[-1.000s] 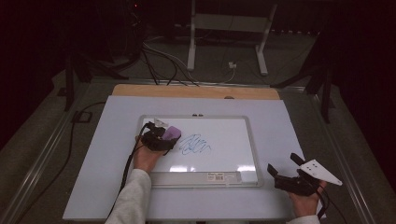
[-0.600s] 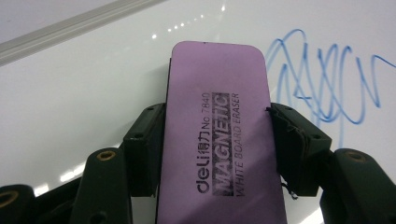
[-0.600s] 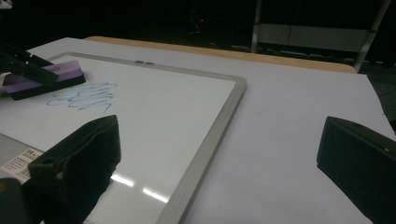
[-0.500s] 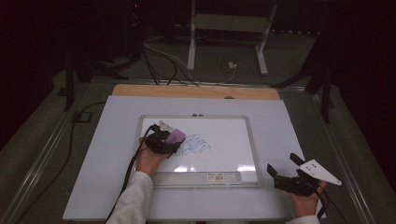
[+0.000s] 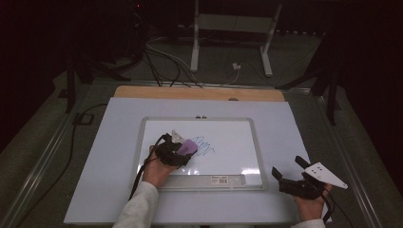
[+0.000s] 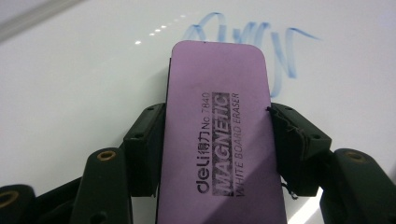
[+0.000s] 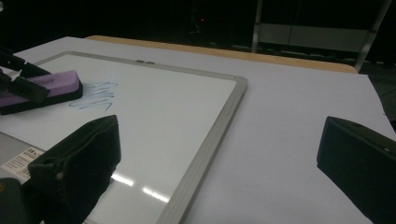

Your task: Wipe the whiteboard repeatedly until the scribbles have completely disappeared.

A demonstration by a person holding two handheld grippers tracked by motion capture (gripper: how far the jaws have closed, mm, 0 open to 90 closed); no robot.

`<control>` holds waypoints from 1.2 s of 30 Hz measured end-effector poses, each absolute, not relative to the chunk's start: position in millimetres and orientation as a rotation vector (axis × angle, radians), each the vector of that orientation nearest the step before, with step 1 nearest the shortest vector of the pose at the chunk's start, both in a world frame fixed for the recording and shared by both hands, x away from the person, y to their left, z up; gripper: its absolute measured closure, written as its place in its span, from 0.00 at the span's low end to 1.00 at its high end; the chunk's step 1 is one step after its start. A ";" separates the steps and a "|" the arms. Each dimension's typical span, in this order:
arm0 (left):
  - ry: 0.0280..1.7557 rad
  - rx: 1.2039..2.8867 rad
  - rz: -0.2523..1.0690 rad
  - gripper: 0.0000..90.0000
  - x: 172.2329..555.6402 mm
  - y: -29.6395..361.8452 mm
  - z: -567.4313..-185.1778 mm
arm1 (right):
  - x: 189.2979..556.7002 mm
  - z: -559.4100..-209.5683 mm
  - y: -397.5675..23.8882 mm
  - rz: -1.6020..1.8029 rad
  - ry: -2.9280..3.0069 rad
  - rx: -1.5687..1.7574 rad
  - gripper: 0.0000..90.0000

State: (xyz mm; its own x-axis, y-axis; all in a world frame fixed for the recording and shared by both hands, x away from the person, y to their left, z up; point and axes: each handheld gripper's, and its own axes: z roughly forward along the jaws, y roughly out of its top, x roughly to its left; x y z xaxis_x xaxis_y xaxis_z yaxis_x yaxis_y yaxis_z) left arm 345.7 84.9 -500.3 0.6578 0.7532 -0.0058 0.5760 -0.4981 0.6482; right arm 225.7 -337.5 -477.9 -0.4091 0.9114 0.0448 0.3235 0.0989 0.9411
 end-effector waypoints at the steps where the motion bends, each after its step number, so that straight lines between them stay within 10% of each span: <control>1: 1.048 2.243 0.380 0.46 348.7 87.3 -500.3 | 225.5 -477.8 -337.5 1.312 1.804 1.206 0.00; 36: 1.197 2.178 0.373 0.46 365.1 89.3 -500.7 | 225.8 -478.0 -338.7 1.311 1.800 1.214 0.00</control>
State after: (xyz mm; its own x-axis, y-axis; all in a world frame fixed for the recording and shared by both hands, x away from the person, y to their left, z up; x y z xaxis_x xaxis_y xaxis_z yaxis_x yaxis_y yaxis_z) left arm 365.1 89.3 -500.7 0.5499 0.8339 -0.0477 0.6593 -0.3983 0.6377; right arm 225.8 -338.7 -478.0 -0.4045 0.9133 0.0469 0.3250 0.0956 0.9409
